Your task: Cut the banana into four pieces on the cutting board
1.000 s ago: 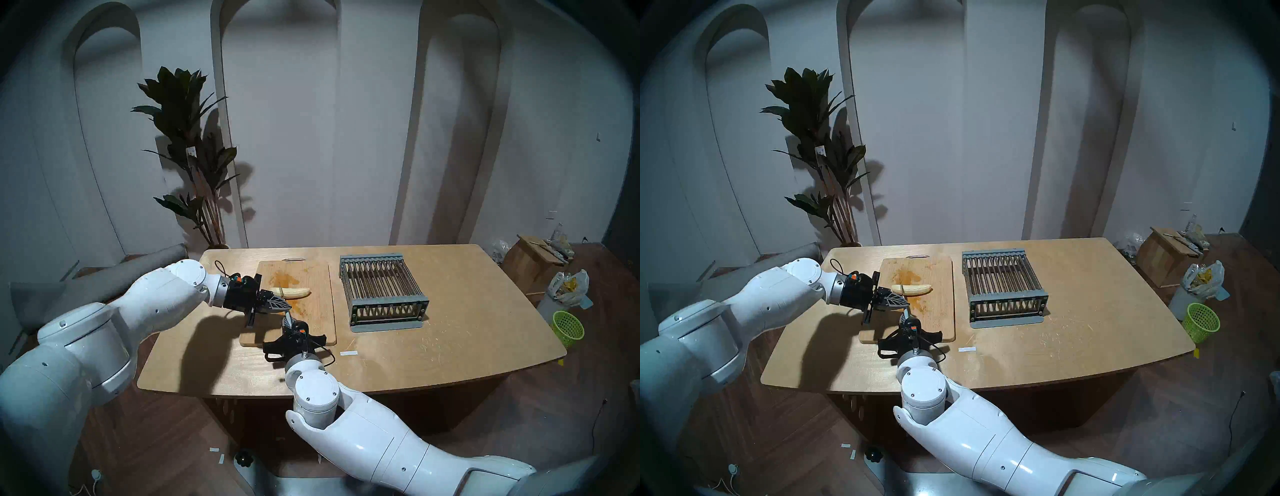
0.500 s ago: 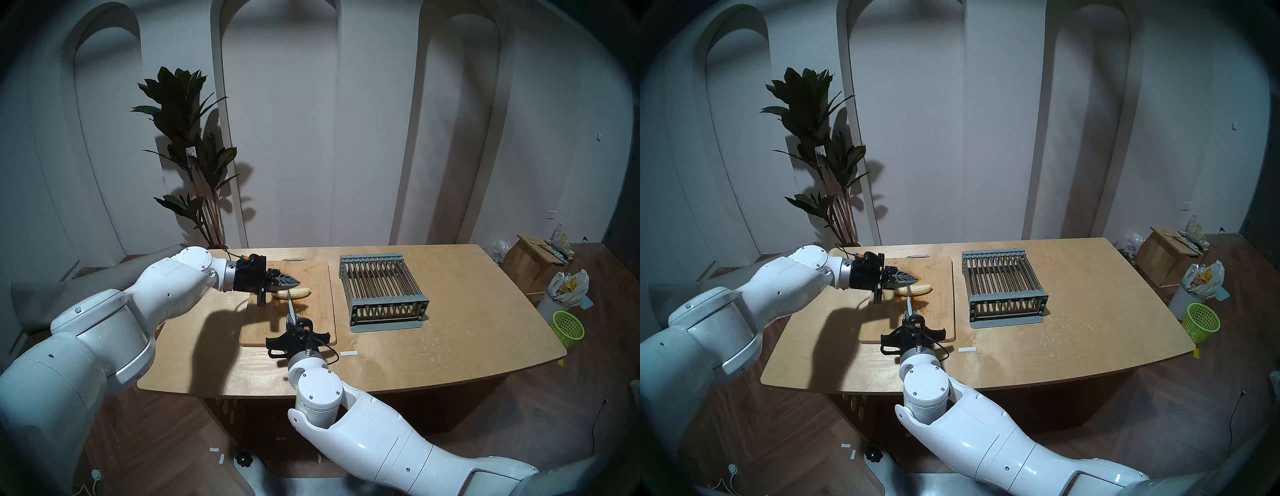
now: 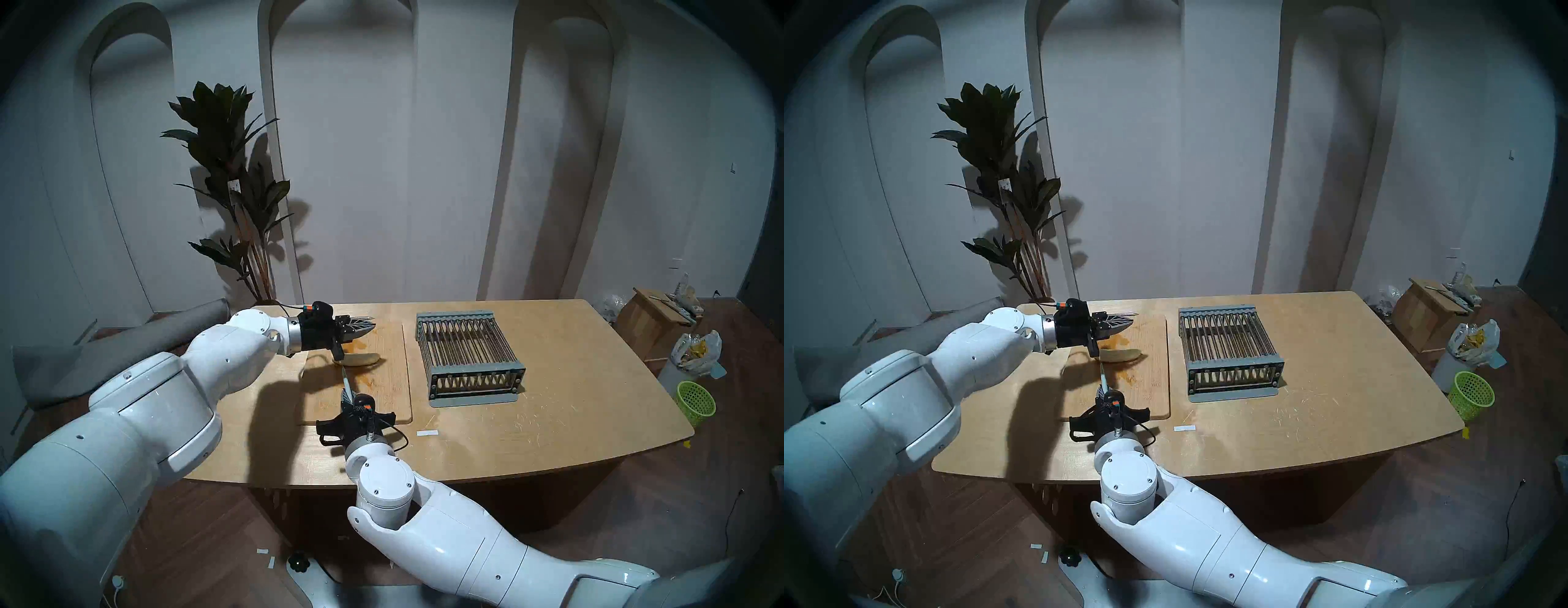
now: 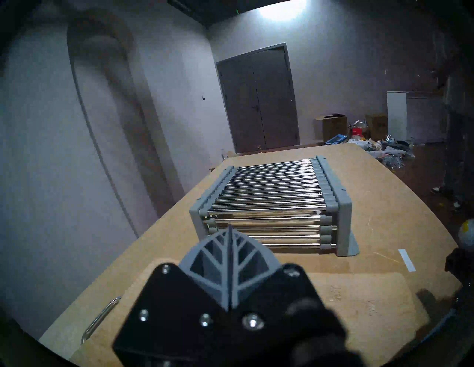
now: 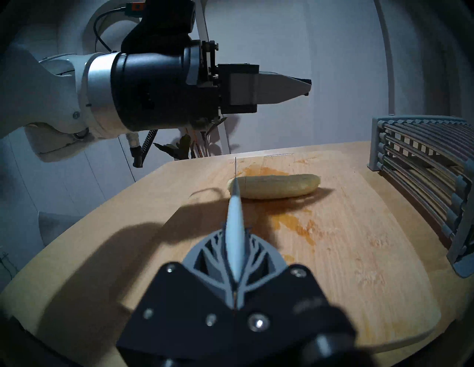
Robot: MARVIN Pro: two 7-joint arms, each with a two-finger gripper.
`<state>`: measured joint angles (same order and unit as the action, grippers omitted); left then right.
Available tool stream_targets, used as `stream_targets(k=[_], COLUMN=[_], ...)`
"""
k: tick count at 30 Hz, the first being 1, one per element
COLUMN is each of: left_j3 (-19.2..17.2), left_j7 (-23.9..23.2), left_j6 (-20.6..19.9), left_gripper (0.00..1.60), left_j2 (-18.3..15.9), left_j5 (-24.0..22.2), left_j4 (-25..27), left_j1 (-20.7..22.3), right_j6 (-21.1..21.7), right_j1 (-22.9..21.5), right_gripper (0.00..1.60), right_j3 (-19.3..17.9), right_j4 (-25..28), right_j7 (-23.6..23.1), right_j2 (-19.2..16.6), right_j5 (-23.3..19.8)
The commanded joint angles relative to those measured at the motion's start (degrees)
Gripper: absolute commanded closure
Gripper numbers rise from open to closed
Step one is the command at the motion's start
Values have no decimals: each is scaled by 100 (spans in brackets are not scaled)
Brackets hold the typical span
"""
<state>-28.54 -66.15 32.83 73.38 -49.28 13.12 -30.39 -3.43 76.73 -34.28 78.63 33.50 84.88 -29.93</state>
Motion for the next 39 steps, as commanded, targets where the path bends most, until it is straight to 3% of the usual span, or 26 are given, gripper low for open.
stream_targets(k=[1, 9, 17, 39], left_j3=[-52, 118, 393, 610], left_j7=[-239, -560, -204, 59], left_j6=[247, 512, 814, 953], left_gripper=[160, 160, 160, 160], left_j2=[21, -49, -43, -72], left_j5=[-44, 137, 426, 615], left_j4=[-185, -324, -423, -393], left_j1=[99, 87, -14, -145], right_j6=[16, 2, 20, 68], right_j1=[-80, -76, -80, -136], right_gripper=[160, 160, 160, 160], right_j3=[8, 33, 62, 3], right_j4=[167, 234, 297, 290], right_j7=[46, 159, 285, 465], right_j2=[58, 30, 4, -27], right_j5=[41, 56, 54, 10])
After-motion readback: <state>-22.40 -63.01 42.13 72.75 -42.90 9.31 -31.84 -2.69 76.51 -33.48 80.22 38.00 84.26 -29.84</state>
